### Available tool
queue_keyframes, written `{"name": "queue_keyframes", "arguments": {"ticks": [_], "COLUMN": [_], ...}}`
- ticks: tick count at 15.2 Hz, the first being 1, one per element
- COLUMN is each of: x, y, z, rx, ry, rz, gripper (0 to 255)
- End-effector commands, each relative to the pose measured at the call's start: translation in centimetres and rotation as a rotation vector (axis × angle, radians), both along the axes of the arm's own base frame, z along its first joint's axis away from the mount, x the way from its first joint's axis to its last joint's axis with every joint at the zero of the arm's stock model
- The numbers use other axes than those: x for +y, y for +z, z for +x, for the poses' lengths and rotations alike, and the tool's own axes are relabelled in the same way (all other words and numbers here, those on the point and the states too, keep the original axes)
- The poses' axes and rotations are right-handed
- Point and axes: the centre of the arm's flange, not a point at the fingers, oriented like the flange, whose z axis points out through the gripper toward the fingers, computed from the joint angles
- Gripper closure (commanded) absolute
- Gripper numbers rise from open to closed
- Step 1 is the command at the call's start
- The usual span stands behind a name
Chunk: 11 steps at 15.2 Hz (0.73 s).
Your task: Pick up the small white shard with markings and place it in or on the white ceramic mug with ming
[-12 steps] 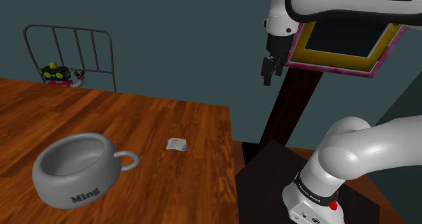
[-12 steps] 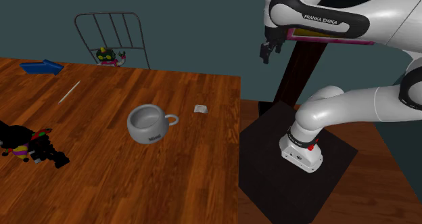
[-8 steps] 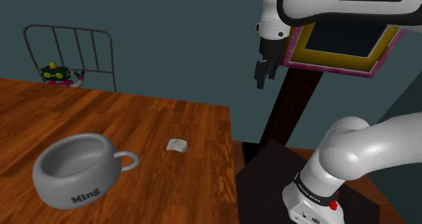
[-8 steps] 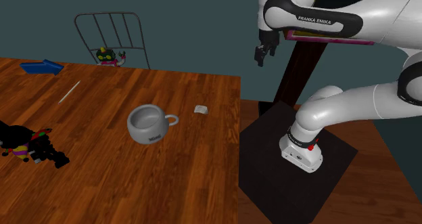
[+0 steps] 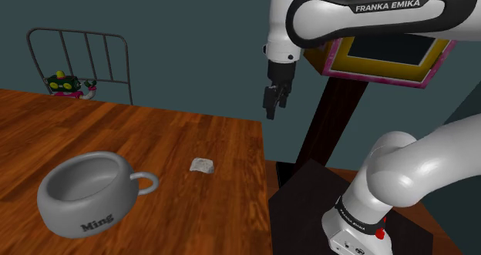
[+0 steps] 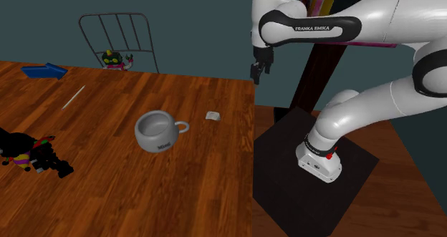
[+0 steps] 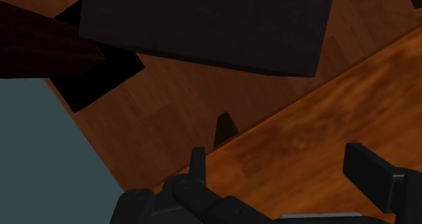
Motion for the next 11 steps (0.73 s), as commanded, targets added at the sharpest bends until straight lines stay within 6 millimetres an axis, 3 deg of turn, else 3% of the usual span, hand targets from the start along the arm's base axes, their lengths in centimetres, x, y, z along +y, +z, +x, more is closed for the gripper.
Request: {"name": "queue_keyframes", "arguments": {"ticks": [1, 11], "x": [1.8, 12.1], "y": [-1.1, -6.1], "z": [1.0, 4.1], "rx": [0.008, 0.051], "ry": [0.028, 0.166], "rz": [0.029, 0.165], "gripper": [0, 0]}}
